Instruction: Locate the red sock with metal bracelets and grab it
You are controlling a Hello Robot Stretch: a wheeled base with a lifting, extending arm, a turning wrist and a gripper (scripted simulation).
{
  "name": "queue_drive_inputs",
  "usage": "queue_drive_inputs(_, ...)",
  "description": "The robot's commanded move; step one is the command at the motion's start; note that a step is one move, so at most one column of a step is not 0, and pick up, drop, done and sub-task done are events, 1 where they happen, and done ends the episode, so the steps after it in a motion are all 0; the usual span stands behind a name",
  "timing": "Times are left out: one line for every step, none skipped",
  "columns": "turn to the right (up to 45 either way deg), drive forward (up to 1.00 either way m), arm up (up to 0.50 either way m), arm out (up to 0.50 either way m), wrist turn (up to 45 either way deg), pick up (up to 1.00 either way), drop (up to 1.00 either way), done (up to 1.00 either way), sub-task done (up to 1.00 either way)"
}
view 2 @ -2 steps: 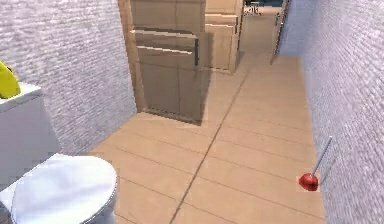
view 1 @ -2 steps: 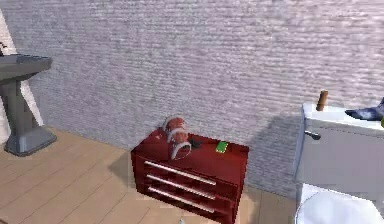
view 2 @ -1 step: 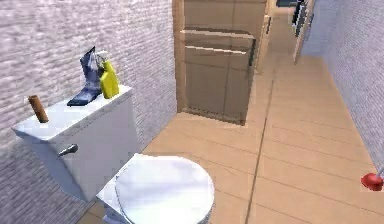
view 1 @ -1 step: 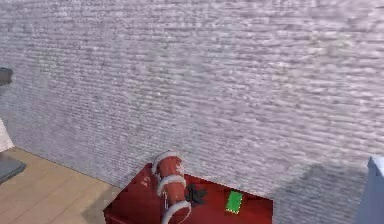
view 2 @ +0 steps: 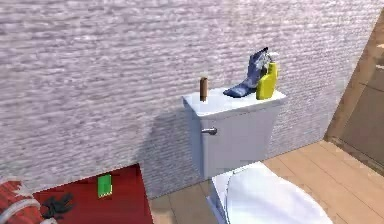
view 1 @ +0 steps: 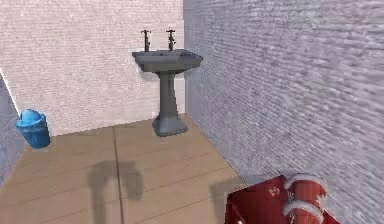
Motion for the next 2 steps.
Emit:
queue_drive_inputs(-42.0, 0.0, 0.0, 0.0, 0.0, 0.0, 0.0, 0.0, 0.0)
queue_drive_inputs(0.0, 0.0, 0.5, 0.0, 0.0, 0.0, 0.0, 0.0, 0.0)
